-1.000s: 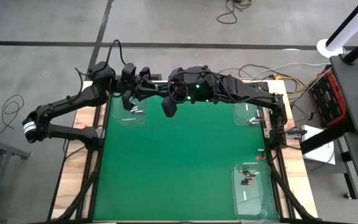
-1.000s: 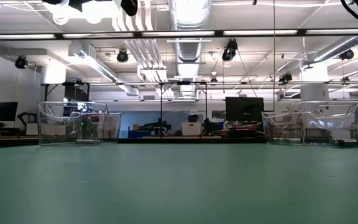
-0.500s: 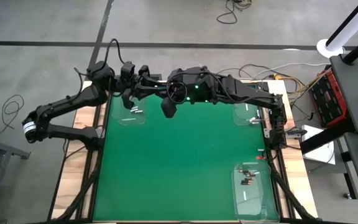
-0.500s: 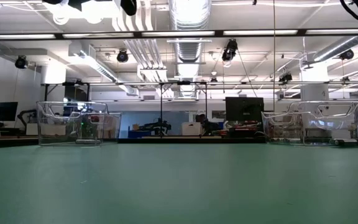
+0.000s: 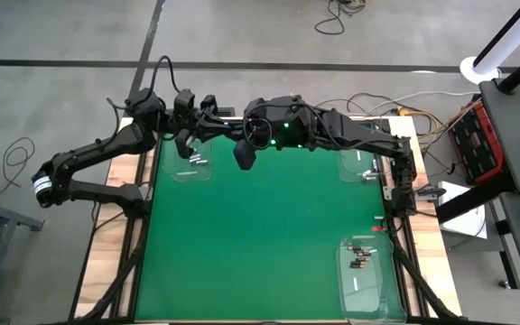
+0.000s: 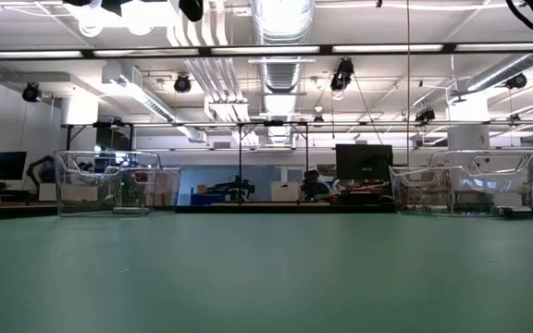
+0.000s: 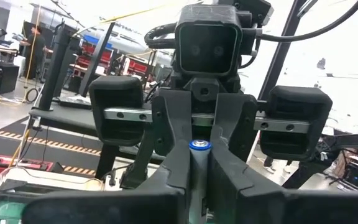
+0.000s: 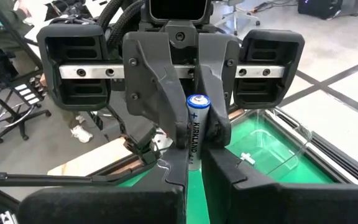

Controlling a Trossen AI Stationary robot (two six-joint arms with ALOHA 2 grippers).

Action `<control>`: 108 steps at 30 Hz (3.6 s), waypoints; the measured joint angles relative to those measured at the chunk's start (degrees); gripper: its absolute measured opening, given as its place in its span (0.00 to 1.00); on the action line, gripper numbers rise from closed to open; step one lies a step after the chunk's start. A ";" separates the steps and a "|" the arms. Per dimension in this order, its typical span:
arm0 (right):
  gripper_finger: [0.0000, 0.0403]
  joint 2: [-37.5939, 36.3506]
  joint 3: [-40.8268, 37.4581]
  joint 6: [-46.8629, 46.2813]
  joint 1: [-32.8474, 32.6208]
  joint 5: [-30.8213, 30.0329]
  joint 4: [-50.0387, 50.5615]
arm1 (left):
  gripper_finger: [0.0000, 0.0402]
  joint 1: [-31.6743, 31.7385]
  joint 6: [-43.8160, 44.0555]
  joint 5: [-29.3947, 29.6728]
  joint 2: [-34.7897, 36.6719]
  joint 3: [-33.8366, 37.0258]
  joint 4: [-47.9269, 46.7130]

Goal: Sort batteries
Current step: Put the blue battery into the top left transparent bin

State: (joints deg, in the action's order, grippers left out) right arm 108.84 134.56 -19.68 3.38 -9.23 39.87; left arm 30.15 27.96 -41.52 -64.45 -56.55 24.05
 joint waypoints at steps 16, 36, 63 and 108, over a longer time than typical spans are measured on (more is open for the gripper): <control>0.50 -3.89 0.04 -2.85 0.02 -1.49 9.29 | 0.03 7.94 -19.87 13.90 0.81 -15.40 -51.74; 0.52 -4.24 0.00 -3.28 -0.13 -2.84 26.26 | 0.03 11.49 -27.36 43.74 -13.14 -5.56 -83.04; 0.51 -4.44 0.00 -11.06 -2.40 -2.91 33.36 | 0.03 20.44 -50.80 45.51 -29.12 0.04 -71.97; 0.60 -3.87 -0.70 -18.04 -2.23 -2.72 43.03 | 0.24 20.26 -55.71 39.13 -26.58 5.73 -63.74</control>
State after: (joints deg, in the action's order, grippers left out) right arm 104.97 133.86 -37.73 1.15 -11.95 82.90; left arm 50.41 -27.75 -2.39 -91.03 -50.83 -39.68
